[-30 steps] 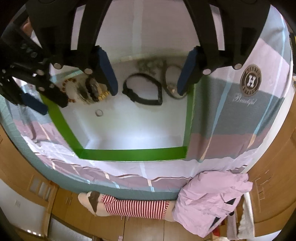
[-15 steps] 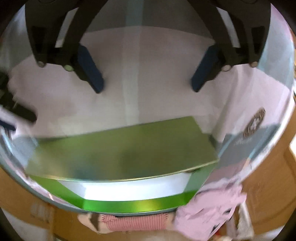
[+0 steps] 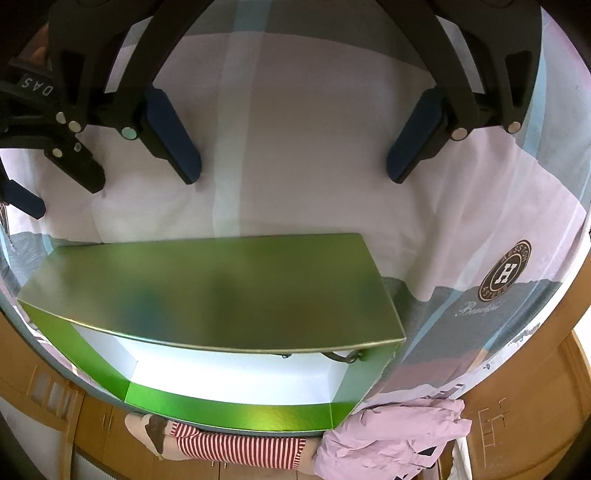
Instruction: Organize jewelry
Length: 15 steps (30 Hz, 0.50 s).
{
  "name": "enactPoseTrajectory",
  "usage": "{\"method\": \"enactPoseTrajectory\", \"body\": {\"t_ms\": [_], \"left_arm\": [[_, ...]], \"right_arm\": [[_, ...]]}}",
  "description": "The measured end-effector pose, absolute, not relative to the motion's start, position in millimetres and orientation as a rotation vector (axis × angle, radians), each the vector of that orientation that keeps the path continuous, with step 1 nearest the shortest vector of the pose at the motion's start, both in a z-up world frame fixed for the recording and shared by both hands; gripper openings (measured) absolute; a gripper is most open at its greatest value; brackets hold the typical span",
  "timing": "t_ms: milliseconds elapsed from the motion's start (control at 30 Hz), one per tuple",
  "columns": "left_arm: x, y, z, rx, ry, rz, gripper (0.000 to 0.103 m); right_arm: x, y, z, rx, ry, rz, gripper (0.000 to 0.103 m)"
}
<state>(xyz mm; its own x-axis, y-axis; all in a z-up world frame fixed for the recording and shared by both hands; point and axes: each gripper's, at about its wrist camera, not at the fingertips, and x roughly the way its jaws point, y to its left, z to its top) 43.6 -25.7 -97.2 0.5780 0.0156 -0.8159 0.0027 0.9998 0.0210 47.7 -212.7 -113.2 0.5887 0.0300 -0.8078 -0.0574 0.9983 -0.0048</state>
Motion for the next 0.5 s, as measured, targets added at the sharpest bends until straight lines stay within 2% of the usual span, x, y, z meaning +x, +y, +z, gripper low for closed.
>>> {"method": "enactPoseTrajectory", "body": {"t_ms": [500], "left_arm": [[43.4,-27.5,-98.5,0.021,0.954,0.008,0.101]], "right_arm": [[44.0,-214.1,-115.4,-0.028,0.935,0.052,0.102]]}}
